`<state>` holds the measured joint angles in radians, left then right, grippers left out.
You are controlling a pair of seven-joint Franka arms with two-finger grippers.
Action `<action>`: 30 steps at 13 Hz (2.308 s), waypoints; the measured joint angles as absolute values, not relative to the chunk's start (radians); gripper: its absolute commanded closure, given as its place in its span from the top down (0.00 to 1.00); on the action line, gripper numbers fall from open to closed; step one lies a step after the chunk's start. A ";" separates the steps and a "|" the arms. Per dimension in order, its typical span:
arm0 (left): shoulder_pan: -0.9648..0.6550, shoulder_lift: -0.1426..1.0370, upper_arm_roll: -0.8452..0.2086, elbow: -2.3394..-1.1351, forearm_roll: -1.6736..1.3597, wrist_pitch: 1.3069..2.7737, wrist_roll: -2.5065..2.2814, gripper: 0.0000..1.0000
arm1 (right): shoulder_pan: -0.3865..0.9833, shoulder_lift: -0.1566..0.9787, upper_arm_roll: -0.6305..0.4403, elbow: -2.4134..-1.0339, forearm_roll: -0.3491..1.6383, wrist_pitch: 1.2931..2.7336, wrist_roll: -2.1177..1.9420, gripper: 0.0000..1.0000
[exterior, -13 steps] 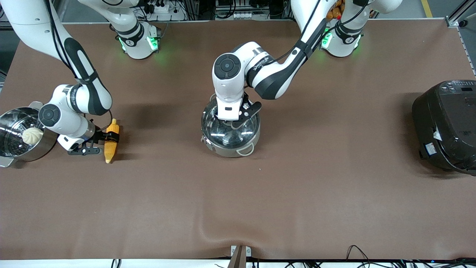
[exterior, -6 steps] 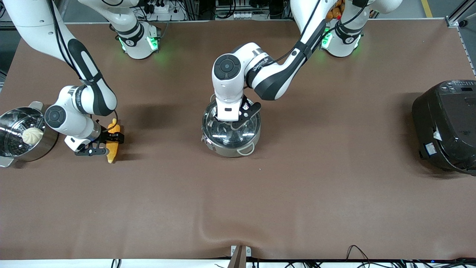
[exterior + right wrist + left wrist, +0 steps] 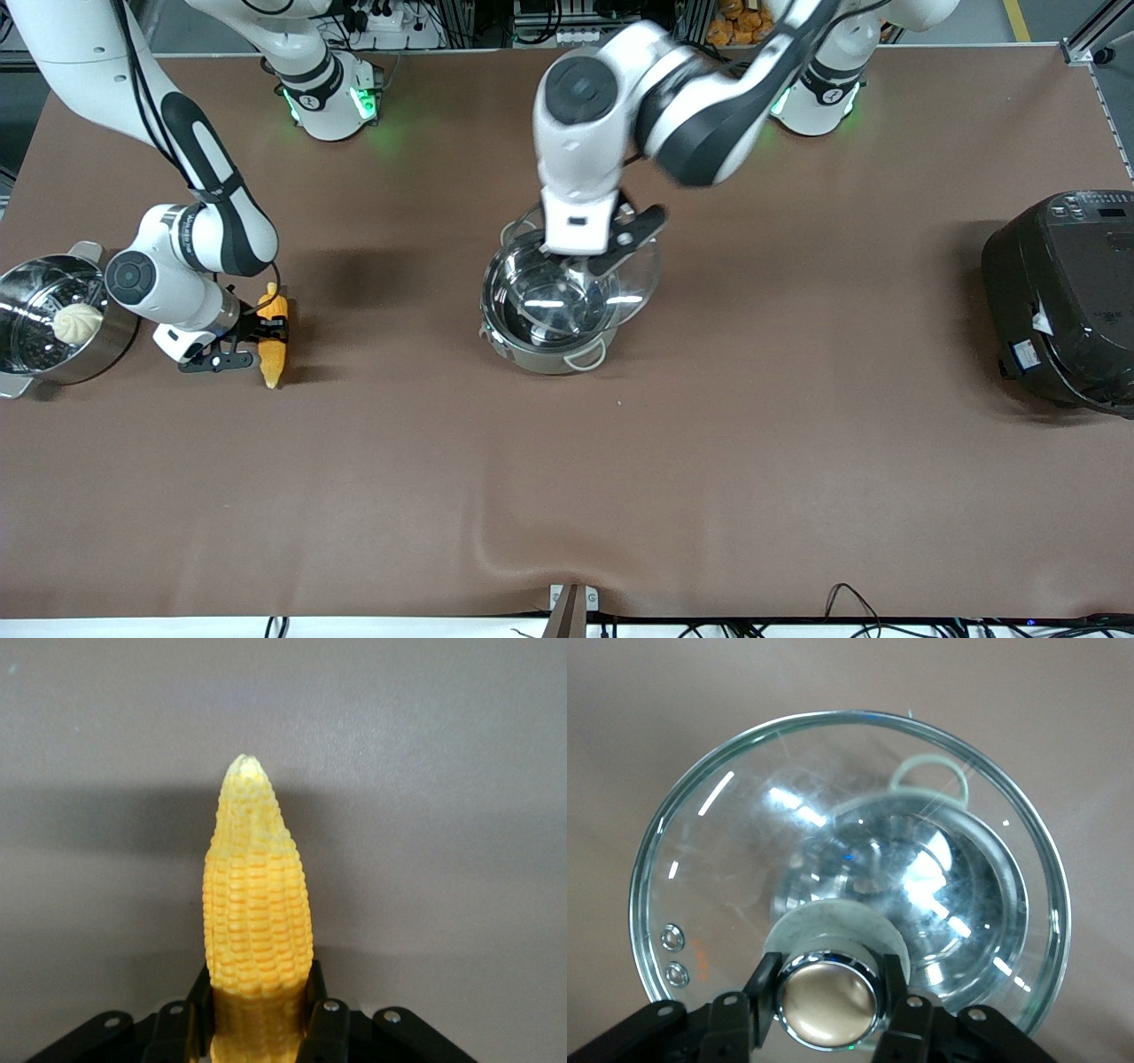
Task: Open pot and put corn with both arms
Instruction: 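Carry the lid aside with the left gripper while the right gripper lifts the corn, then lower the lid with the left gripper while the right gripper carries corn over pot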
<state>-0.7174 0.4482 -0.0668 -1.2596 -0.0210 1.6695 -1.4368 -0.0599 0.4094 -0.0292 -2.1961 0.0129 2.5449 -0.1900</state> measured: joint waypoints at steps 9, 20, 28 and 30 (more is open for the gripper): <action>-0.259 0.181 -0.060 -1.665 -0.017 1.730 -0.661 0.00 | -0.047 0.371 0.016 -1.869 0.076 2.068 -0.186 0.00; -0.018 0.258 -0.063 -2.236 -0.014 2.418 -0.366 0.00 | 0.407 0.270 0.063 -1.668 0.087 1.824 0.614 0.00; 0.025 0.333 -0.065 -2.163 0.016 2.464 -0.366 1.00 | 0.609 0.346 0.062 -1.585 0.087 1.862 0.940 0.00; 0.024 0.323 -0.071 -2.100 0.016 2.381 -0.366 1.00 | 0.652 0.397 0.061 -1.572 0.085 1.926 1.013 0.00</action>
<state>0.0243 0.3225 -0.0711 -2.1001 0.0164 2.3806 -0.3658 0.6519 0.3969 0.0611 -1.5718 0.0845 1.9263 1.0132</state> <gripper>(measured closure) 0.000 0.656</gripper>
